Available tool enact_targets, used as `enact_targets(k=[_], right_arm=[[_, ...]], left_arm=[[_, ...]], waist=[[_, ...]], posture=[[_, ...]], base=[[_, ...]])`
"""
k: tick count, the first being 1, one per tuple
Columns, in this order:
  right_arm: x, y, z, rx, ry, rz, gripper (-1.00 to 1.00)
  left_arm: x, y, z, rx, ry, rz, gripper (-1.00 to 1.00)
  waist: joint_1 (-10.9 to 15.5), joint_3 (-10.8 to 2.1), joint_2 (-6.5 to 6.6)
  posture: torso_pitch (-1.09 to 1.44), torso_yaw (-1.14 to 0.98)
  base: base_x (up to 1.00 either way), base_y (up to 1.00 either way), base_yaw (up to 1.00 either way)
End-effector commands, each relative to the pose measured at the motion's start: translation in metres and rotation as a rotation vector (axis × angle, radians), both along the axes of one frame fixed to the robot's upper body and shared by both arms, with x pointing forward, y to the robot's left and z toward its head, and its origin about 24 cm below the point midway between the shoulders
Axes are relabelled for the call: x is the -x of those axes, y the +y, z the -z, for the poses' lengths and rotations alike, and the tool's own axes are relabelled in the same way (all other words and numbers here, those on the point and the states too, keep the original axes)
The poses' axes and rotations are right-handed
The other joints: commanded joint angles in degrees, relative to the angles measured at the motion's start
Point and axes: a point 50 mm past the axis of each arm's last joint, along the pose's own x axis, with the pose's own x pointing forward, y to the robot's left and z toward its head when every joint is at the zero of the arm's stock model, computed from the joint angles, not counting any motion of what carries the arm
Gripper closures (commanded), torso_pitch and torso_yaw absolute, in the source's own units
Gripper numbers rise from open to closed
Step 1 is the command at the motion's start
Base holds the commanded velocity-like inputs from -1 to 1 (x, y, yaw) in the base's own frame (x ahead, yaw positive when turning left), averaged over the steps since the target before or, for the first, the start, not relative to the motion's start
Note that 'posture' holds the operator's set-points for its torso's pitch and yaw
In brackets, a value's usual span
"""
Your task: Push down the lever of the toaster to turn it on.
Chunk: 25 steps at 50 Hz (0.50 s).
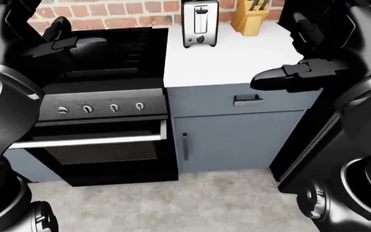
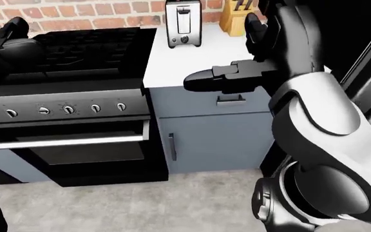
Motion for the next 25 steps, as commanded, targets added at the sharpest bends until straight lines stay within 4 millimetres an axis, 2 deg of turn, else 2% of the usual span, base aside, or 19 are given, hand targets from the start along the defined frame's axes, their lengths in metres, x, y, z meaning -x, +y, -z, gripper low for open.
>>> enact_targets(k=[1,3,6,9,10,11,12,13,14,17,21,25], right_arm=[[0.006,-0.0022,-0.0127,-0.015,-0.08,0.013,-1.0],[0.0054,-0.0023,-0.0119,-0.014,-0.079,0.013,-1.0],[0.0056,-0.0025,-0.0119,-0.014,-0.078,0.014,-1.0],[0.0053,-0.0021,-0.0114,-0.013,-0.077,0.013,-1.0],[0.0053,-0.0021,-0.0114,-0.013,-0.077,0.012,-1.0],[0.0052,-0.0021,-0.0113,-0.012,-0.077,0.013,-1.0],[0.0052,-0.0019,-0.0115,-0.013,-0.078,0.011,-1.0],[0.0051,-0.0018,-0.0112,-0.012,-0.077,0.011,-1.0],[0.005,-0.0016,-0.0108,-0.011,-0.076,0.01,-1.0],[0.0053,-0.0012,-0.0108,-0.01,-0.075,0.009,-1.0],[0.0055,-0.0005,-0.0105,-0.006,-0.076,0.006,-1.0],[0.0057,-0.0006,-0.0113,-0.008,-0.079,0.006,-1.0]], left_arm=[[0.0084,-0.0014,-0.0164,-0.001,-0.086,0.003,-1.0],[0.0083,-0.0015,-0.0164,-0.001,-0.086,0.004,-1.0],[0.0071,-0.0009,-0.0151,-0.001,-0.084,0.001,-1.0],[0.0077,-0.001,-0.0158,0.0,-0.085,0.0,-1.0],[0.0079,-0.0011,-0.0162,-0.001,-0.085,0.0,-1.0],[0.0081,-0.0012,-0.0167,-0.001,-0.085,0.0,-1.0],[0.0082,-0.0012,-0.0168,0.0,-0.085,0.0,-1.0],[0.0082,-0.0012,-0.0167,0.0,-0.085,0.0,-1.0],[0.0083,-0.0012,-0.0167,0.0,-0.085,0.0,-1.0],[0.0084,-0.0015,-0.0168,-0.001,-0.084,-0.001,-1.0],[0.0083,-0.0016,-0.017,-0.001,-0.085,-0.002,-1.0],[0.0081,-0.001,-0.0172,-0.001,-0.086,-0.003,-1.0]], waist=[[-0.49,-1.85,0.58],[-0.27,-2.06,-0.33],[0.0,-1.56,-1.89],[0.4,-1.55,-3.97],[0.61,-1.75,-5.06],[0.83,-2.19,-6.69],[1.06,-3.58,-8.37],[0.34,-1.87,-6.61],[0.71,-1.68,-7.73],[0.26,-2.67,-7.05],[0.31,-1.83,-5.82],[-0.08,-1.97,-3.06]], posture=[[0.0,0.0],[0.0,0.0],[0.0,0.0],[0.0,0.0],[0.0,0.0],[0.0,0.0],[0.0,0.0],[0.0,0.0],[0.0,0.0],[0.0,0.0],[0.0,0.0],[0.0,0.0]], base=[[0.2,0.0,0.0],[0.2,0.0,0.0],[0.2,0.0,0.0],[0.17,0.01,0.0],[0.15,0.05,0.0],[0.15,0.05,0.0],[0.12,0.1,0.0],[0.11,0.14,0.0],[0.09,0.2,0.0],[0.07,0.27,0.0],[0.06,0.29,0.0],[0.05,0.3,0.0]])
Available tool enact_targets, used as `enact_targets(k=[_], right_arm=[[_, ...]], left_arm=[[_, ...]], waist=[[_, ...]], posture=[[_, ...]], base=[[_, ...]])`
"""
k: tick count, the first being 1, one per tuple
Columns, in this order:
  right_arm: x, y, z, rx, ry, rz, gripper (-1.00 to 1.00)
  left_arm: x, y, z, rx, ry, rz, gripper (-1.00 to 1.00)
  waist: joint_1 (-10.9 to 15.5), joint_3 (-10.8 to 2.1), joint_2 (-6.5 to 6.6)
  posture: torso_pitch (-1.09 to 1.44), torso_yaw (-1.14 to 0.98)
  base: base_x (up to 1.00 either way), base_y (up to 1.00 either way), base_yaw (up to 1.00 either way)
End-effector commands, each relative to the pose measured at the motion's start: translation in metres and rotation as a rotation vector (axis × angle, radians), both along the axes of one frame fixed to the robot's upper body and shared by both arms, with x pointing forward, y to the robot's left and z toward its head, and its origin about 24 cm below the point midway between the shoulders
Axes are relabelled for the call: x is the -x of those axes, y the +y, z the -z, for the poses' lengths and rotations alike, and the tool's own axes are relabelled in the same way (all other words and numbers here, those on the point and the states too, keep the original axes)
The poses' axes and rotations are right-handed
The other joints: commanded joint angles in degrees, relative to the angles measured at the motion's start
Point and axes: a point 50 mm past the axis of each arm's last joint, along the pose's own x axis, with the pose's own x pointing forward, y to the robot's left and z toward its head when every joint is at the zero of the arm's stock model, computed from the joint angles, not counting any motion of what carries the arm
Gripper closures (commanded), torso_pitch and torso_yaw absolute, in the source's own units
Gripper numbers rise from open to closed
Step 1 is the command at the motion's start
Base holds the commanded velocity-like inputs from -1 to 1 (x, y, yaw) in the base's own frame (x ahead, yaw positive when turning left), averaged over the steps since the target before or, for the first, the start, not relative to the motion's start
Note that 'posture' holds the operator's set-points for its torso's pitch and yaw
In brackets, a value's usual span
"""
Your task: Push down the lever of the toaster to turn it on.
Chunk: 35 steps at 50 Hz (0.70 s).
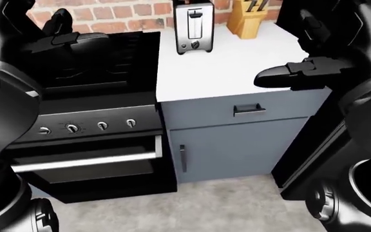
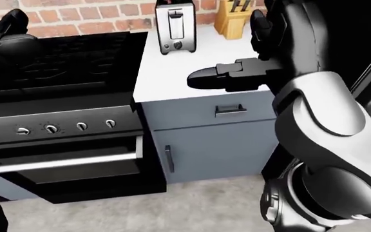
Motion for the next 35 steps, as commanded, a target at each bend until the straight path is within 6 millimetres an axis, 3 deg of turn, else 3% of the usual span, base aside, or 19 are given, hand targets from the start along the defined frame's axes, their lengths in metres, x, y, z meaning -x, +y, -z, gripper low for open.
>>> enact_targets(k=[1,3,4,6,8,13,14,15,16,18,20,22,26,28,29,30,31,35], right_arm=[[0.0047,0.0032,-0.0096,-0.004,-0.063,-0.021,-1.0],[0.0047,0.0032,-0.0093,-0.004,-0.063,-0.021,-1.0],[0.0047,0.0033,-0.0092,-0.004,-0.063,-0.022,-1.0],[0.0049,0.0033,-0.0097,-0.003,-0.064,-0.021,-1.0],[0.005,0.0032,-0.0095,-0.003,-0.064,-0.021,-1.0],[0.005,0.0038,-0.0093,-0.001,-0.063,-0.023,-1.0],[0.0052,0.0039,-0.0096,-0.002,-0.064,-0.024,-1.0],[0.0052,0.0041,-0.0096,-0.001,-0.064,-0.025,-1.0],[0.0052,0.0042,-0.0096,-0.001,-0.064,-0.025,-1.0],[0.0048,0.004,-0.0091,-0.001,-0.063,-0.025,-1.0],[0.0053,0.0039,-0.0097,-0.002,-0.065,-0.025,-1.0],[0.0055,0.0039,-0.0099,-0.002,-0.065,-0.025,-1.0],[0.0055,0.0037,-0.01,-0.004,-0.065,-0.026,-1.0],[0.0054,0.0033,-0.0099,-0.005,-0.066,-0.025,-1.0],[0.0054,0.0032,-0.0097,-0.004,-0.066,-0.025,-1.0],[0.0048,0.0031,-0.0092,-0.004,-0.065,-0.025,-1.0],[0.0046,0.0029,-0.009,-0.005,-0.065,-0.025,-1.0],[0.0044,0.0028,-0.009,-0.003,-0.064,-0.024,-1.0]], left_arm=[[0.0046,0.0051,-0.0099,0.012,-0.053,-0.026,-1.0],[0.0052,0.0046,-0.0104,0.012,-0.054,-0.025,-1.0],[0.0055,0.0043,-0.0105,0.011,-0.054,-0.024,-1.0],[0.0051,0.0045,-0.01,0.012,-0.054,-0.025,-1.0],[0.0054,0.0046,-0.0102,0.012,-0.054,-0.025,-1.0],[0.0054,0.0043,-0.0104,0.011,-0.054,-0.025,-1.0],[0.0058,0.0043,-0.0109,0.011,-0.055,-0.025,-1.0],[0.0054,0.0042,-0.0109,0.012,-0.056,-0.024,-1.0],[0.005,0.0043,-0.0106,0.012,-0.056,-0.025,-1.0],[0.005,0.0042,-0.0104,0.011,-0.055,-0.024,-1.0],[0.0051,0.0041,-0.0105,0.012,-0.056,-0.023,-1.0],[0.0064,0.0036,-0.0114,0.011,-0.057,-0.022,-1.0],[0.0065,0.0032,-0.0113,0.01,-0.058,-0.022,-1.0],[0.0065,0.0031,-0.0115,0.01,-0.058,-0.021,-1.0],[0.0066,0.0031,-0.0116,0.01,-0.058,-0.021,-1.0],[0.0063,0.0031,-0.0114,0.01,-0.058,-0.021,-1.0],[0.0063,0.0031,-0.0113,0.01,-0.057,-0.021,-1.0],[0.0066,0.003,-0.0116,0.01,-0.058,-0.02,-1.0]], waist=[[0.26,-1.22,-0.07],[-0.06,-2.18,2.97],[-0.1,-2.28,1.51],[0.3,-1.24,2.01],[0.55,-1.51,0.85],[0.66,-0.43,-2.66],[0.74,-0.39,-3.54],[0.85,-0.79,-5.21],[0.49,-1.09,-4.84],[0.52,-1.59,-5.41],[0.26,-2.26,-5.27],[0.28,-1.71,-4.83],[0.01,-0.76,-2.14],[-0.3,-1.11,0.78],[-0.35,-2.12,4.96],[-0.36,-2.01,3.64],[-0.3,-0.96,2.87],[0.15,-0.79,0.43]], posture=[[0.0,0.0],[0.0,0.0],[0.0,0.0],[0.0,0.0],[0.0,0.0],[0.0,0.0],[0.0,0.0],[0.0,0.0],[0.0,0.0],[0.0,0.0],[0.0,0.0],[0.0,0.0],[0.0,0.0],[0.0,0.0],[0.0,0.0],[0.0,0.0],[0.0,0.0],[0.0,0.0]], base=[[0.04,0.31,0.0],[0.01,0.34,0.0],[0.0,0.36,0.0],[0.0,0.36,0.0],[0.0,0.39,0.0],[0.0,0.44,0.0],[0.0,0.52,0.0],[0.0,0.55,0.0],[0.0,0.55,0.0],[0.0,0.59,0.0],[0.0,0.59,0.0],[0.0,0.6,0.0],[0.0,0.59,0.0],[0.0,0.48,0.0],[0.01,0.35,0.0],[0.07,0.31,0.0],[0.09,0.3,0.0],[0.15,0.25,0.0]])
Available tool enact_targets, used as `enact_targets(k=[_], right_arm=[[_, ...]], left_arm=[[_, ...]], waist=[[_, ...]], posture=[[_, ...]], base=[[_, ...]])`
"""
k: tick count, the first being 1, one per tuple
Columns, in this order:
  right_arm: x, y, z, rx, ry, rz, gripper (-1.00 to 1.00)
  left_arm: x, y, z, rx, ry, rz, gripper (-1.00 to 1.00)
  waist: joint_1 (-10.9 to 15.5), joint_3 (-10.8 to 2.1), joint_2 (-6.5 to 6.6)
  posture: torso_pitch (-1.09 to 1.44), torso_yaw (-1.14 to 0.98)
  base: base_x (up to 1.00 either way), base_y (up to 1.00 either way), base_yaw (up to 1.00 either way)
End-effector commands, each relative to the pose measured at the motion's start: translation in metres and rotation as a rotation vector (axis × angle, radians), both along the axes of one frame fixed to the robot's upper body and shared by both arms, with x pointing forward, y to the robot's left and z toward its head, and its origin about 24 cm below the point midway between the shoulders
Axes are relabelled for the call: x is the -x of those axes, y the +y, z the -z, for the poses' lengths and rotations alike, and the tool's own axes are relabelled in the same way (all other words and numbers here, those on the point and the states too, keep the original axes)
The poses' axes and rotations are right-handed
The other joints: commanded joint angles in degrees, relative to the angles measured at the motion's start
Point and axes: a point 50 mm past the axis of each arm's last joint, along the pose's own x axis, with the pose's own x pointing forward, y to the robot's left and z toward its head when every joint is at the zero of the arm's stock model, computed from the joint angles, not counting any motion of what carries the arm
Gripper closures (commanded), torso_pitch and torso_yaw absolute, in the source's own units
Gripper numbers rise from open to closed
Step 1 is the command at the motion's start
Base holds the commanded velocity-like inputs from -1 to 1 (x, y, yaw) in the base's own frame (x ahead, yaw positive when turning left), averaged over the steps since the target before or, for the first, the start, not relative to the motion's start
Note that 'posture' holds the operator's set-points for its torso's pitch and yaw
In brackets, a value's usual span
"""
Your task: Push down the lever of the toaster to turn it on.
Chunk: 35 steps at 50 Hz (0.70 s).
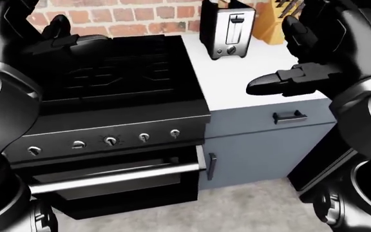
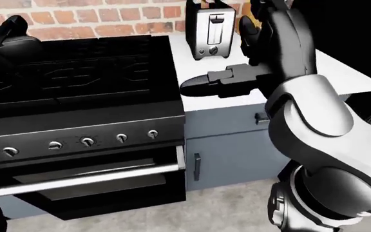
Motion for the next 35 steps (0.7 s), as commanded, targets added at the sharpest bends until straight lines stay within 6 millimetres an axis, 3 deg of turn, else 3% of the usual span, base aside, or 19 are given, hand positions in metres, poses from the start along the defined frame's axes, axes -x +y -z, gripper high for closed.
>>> enact_targets(k=[1,9,17,21,23,24,25,26,27,28,35], right_arm=[[0.0062,-0.0047,-0.0137,-0.032,-0.089,0.028,-1.0],[0.0042,-0.0053,-0.0112,-0.032,-0.083,0.03,-1.0],[0.0041,-0.0053,-0.0106,-0.033,-0.081,0.026,-1.0],[0.0025,-0.0064,-0.009,-0.039,-0.077,0.024,-1.0],[0.0024,-0.0065,-0.0088,-0.039,-0.077,0.024,-1.0],[0.0023,-0.0065,-0.0087,-0.039,-0.077,0.024,-1.0],[0.0023,-0.0064,-0.0087,-0.038,-0.077,0.024,-1.0],[0.0025,-0.0063,-0.009,-0.038,-0.078,0.024,-1.0],[0.0027,-0.0061,-0.0091,-0.038,-0.079,0.023,-1.0],[0.0029,-0.006,-0.0091,-0.038,-0.079,0.023,-1.0],[0.004,-0.0048,-0.0101,-0.035,-0.082,0.02,-1.0]], left_arm=[[0.0087,-0.001,-0.0153,0.004,-0.092,0.011,-1.0],[0.0075,-0.0008,-0.0138,0.002,-0.09,0.011,-1.0],[0.007,-0.001,-0.0134,0.002,-0.09,0.012,-1.0],[0.0075,-0.0016,-0.0139,0.001,-0.09,0.013,-1.0],[0.0077,-0.002,-0.0143,0.003,-0.09,0.016,-1.0],[0.0079,-0.002,-0.0144,0.003,-0.091,0.016,-1.0],[0.0077,-0.0019,-0.0139,0.003,-0.091,0.015,-1.0],[0.0075,-0.0018,-0.0134,0.003,-0.09,0.015,-1.0],[0.0078,-0.002,-0.0137,0.003,-0.091,0.015,-1.0],[0.0081,-0.0021,-0.014,0.003,-0.091,0.016,-1.0],[0.0074,-0.0019,-0.0139,0.003,-0.091,0.016,-1.0]], waist=[[-0.21,-1.14,0.38],[-0.12,-0.74,-0.2],[0.4,-1.27,-1.27],[0.91,-0.73,-2.68],[1.2,-0.76,-4.21],[1.27,-1.07,-5.56],[1.46,-1.58,-5.66],[0.8,-0.86,-4.97],[1.2,-0.48,-5.72],[0.86,-0.73,-5.51],[0.08,-0.66,-3.04]], posture=[[0.0,0.0],[0.0,0.0],[0.0,0.0],[0.0,0.0],[0.0,0.0],[0.0,0.0],[0.0,0.0],[0.0,0.0],[0.0,0.0],[0.0,0.0],[0.0,0.0]], base=[[0.17,0.21,0.0],[0.22,0.05,0.0],[0.26,0.0,0.0],[0.35,0.0,0.0],[0.39,0.0,0.0],[0.4,0.0,0.0],[0.4,0.0,0.0],[0.4,0.0,0.0],[0.4,0.0,0.0],[0.39,0.0,0.0],[0.4,0.0,0.0]])
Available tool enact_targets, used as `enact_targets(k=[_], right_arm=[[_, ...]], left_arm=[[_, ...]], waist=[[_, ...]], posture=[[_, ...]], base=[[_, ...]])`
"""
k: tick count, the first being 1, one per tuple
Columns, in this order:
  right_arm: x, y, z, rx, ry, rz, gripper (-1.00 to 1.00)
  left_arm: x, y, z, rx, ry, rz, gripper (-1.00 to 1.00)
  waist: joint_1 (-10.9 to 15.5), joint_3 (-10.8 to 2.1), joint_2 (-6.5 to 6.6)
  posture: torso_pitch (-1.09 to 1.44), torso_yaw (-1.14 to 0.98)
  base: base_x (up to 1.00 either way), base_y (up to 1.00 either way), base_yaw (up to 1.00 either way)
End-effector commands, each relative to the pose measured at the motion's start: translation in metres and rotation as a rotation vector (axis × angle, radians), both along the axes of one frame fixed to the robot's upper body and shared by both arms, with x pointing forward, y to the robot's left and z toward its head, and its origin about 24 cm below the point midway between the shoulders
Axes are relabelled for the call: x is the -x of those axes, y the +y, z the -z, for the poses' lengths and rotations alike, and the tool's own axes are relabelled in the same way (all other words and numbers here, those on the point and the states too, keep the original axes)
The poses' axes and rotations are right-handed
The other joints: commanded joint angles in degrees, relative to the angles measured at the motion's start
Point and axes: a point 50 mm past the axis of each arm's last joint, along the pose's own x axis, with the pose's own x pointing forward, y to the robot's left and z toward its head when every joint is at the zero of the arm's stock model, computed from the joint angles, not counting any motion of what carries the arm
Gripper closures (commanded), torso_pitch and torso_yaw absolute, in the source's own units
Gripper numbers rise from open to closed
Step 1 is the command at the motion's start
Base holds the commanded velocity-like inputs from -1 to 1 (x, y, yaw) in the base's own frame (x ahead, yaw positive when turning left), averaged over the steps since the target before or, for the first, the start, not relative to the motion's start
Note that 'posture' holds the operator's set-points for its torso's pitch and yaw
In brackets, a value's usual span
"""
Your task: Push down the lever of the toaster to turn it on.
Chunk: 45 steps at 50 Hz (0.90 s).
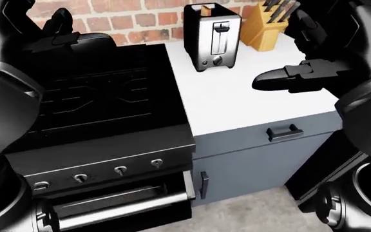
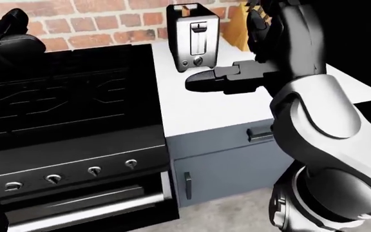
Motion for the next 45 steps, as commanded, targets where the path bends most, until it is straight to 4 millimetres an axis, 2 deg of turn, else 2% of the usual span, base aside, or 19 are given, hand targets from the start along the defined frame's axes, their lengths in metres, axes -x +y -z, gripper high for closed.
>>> enact_targets(k=[1,3,4,5,6,7,8,10,14,16,17,18,19,21,24,27,30,33,45], right_arm=[[0.0022,0.0009,-0.0075,-0.007,-0.042,-0.007,-1.0],[0.0017,0.0014,-0.007,-0.005,-0.041,-0.008,-1.0],[0.0014,0.0016,-0.0067,-0.004,-0.04,-0.008,-1.0],[0.0015,0.0019,-0.0067,-0.004,-0.039,-0.008,-1.0],[0.0015,0.0019,-0.0065,-0.004,-0.039,-0.008,-1.0],[0.0014,0.0022,-0.0062,-0.003,-0.039,-0.009,-1.0],[0.0014,0.0023,-0.006,-0.002,-0.038,-0.008,-1.0],[0.0004,0.0023,-0.0053,0.001,-0.036,-0.008,-1.0],[0.0001,0.0034,-0.0048,0.007,-0.036,-0.01,-1.0],[-0.0001,0.0034,-0.0044,0.01,-0.034,-0.006,-1.0],[0.0,0.0033,-0.0046,0.008,-0.035,-0.005,-1.0],[0.0001,0.0031,-0.0048,0.008,-0.035,-0.002,-1.0],[0.0001,0.003,-0.0048,0.008,-0.036,-0.001,-1.0],[0.0,0.0025,-0.0049,0.006,-0.037,0.002,-1.0],[0.0019,0.0027,-0.0073,0.006,-0.043,0.005,-1.0],[0.0021,0.0027,-0.008,0.006,-0.045,0.009,-1.0],[0.0013,0.0021,-0.0074,0.004,-0.044,0.012,-1.0],[0.0008,0.0018,-0.0072,0.003,-0.044,0.013,-1.0],[0.002,0.0014,-0.0091,-0.004,-0.05,0.016,-1.0]], left_arm=[[0.0038,0.0034,-0.0092,0.01,-0.053,-0.017,-1.0],[0.0041,0.0034,-0.01,0.01,-0.054,-0.017,-1.0],[0.0043,0.0034,-0.0102,0.011,-0.054,-0.017,-1.0],[0.0044,0.0034,-0.0103,0.011,-0.054,-0.018,-1.0],[0.0051,0.0031,-0.011,0.011,-0.054,-0.018,-1.0],[0.0052,0.0032,-0.0111,0.011,-0.055,-0.017,-1.0],[0.0051,0.0033,-0.0109,0.011,-0.056,-0.017,-1.0],[0.0053,0.0032,-0.0109,0.011,-0.055,-0.018,-1.0],[0.0053,0.0029,-0.0108,0.01,-0.055,-0.018,-1.0],[0.0047,0.003,-0.01,0.01,-0.055,-0.018,-1.0],[0.0047,0.003,-0.0099,0.01,-0.055,-0.018,-1.0],[0.0047,0.003,-0.0099,0.01,-0.055,-0.018,-1.0],[0.0046,0.0029,-0.0099,0.01,-0.055,-0.018,-1.0],[0.0051,0.0028,-0.0104,0.01,-0.055,-0.019,-1.0],[0.0054,0.003,-0.0108,0.01,-0.058,-0.019,-1.0],[0.006,0.003,-0.0112,0.01,-0.058,-0.019,-1.0],[0.0056,0.0028,-0.0114,0.009,-0.057,-0.019,-1.0],[0.0053,0.003,-0.0113,0.009,-0.056,-0.02,-1.0],[0.0061,0.0027,-0.0129,0.014,-0.064,-0.018,-1.0]], waist=[[0.13,-0.74,-0.17],[-0.2,-1.15,1.43],[-0.34,-1.42,2.61],[-0.37,-2.37,4.28],[0.11,-1.17,2.65],[-0.25,0.14,3.75],[0.03,-0.19,3.94],[0.24,-1.18,3.51],[0.17,0.84,1.93],[0.42,0.74,-0.04],[0.44,0.11,-1.78],[1.04,-0.64,-1.96],[0.86,-0.05,-0.64],[0.66,-0.65,-0.59],[0.29,-0.48,-0.37],[0.03,0.27,1.47],[-0.17,-0.9,1.32],[-0.01,-1.34,1.14],[0.24,-0.96,1.19]], posture=[[0.0,0.0],[0.0,0.0],[0.0,0.0],[0.0,0.0],[0.0,0.0],[0.0,0.0],[0.0,0.0],[0.0,0.0],[0.0,0.0],[0.0,0.0],[0.0,0.0],[0.0,0.0],[0.0,0.0],[0.0,0.0],[0.0,0.0],[0.0,0.0],[0.0,0.0],[0.0,0.0],[0.0,0.0]], base=[[0.39,0.0,0.0],[0.4,0.0,0.0],[0.39,0.0,0.0],[0.39,0.0,0.0],[0.38,0.0,0.0],[0.34,0.0,0.0],[0.32,0.0,0.0],[0.16,0.0,0.0],[0.0,0.0,0.0],[0.0,0.0,0.0],[0.0,0.0,0.0],[0.0,0.0,0.0],[0.0,0.0,0.0],[0.0,0.0,0.0],[0.0,0.0,0.0],[0.0,0.0,0.0],[0.0,0.0,0.0],[0.0,0.0,0.0],[0.0,0.0,0.0]])
